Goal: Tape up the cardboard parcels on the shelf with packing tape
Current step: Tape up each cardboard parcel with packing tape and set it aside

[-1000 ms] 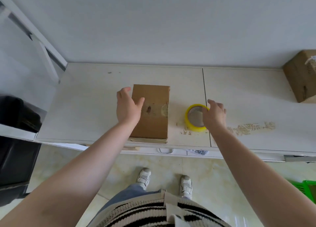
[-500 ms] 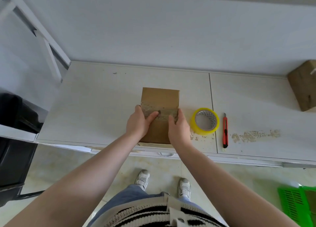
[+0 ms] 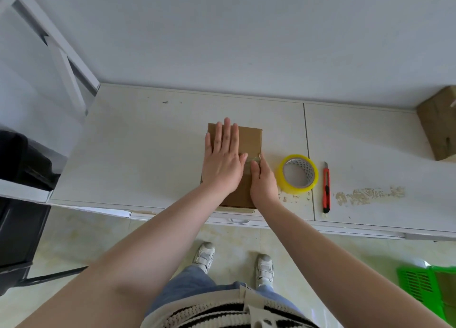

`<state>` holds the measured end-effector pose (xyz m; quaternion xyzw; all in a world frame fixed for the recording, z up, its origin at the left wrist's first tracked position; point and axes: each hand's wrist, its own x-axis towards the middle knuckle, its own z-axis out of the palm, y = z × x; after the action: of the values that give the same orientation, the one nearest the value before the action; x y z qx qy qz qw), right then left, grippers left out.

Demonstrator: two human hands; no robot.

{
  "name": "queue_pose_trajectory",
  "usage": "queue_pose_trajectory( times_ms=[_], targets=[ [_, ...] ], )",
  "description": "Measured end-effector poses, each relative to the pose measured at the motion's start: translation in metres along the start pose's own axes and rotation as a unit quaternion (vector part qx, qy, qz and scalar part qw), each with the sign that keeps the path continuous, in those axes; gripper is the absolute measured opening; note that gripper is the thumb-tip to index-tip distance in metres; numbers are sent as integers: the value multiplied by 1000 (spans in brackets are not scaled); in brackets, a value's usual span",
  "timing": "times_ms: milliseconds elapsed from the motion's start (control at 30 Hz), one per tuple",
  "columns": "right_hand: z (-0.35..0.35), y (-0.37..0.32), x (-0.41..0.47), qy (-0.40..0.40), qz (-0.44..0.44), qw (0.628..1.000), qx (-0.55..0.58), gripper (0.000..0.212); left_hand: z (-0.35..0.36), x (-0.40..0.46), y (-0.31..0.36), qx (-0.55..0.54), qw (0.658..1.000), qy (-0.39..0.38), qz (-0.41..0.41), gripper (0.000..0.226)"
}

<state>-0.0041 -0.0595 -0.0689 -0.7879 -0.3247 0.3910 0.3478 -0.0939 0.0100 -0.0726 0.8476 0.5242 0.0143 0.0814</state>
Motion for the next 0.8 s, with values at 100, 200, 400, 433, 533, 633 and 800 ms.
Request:
queue_pose_trajectory(
  times_ms=[100, 200, 400, 433, 533, 633, 800],
  targets=[
    [1, 3, 3, 7, 3, 1000, 2, 49, 7, 2, 3, 15, 1000, -6, -9, 70],
    [2, 3, 3, 8, 4, 1000, -4, 48, 10, 3, 1, 13, 1000, -15, -18, 71],
    [-2, 1, 3, -3, -1, 1000, -4, 48, 3, 6, -1, 15, 999, -47, 0, 73],
    [-3, 2, 3, -15, 6, 1000, 8, 49, 1, 7, -2, 6, 999, -52, 5, 74],
    [-7, -1, -1, -63, 89, 989, 97, 58, -6, 0, 1, -46, 996, -70, -42, 84],
    [-11, -4, -4, -84, 94, 980, 155, 54, -20, -6, 11, -148, 968, -99, -176, 103],
    [-30, -4, -13, -66, -155, 985, -34, 47, -34, 5, -8, -410, 874, -136, -221, 125]
  ],
)
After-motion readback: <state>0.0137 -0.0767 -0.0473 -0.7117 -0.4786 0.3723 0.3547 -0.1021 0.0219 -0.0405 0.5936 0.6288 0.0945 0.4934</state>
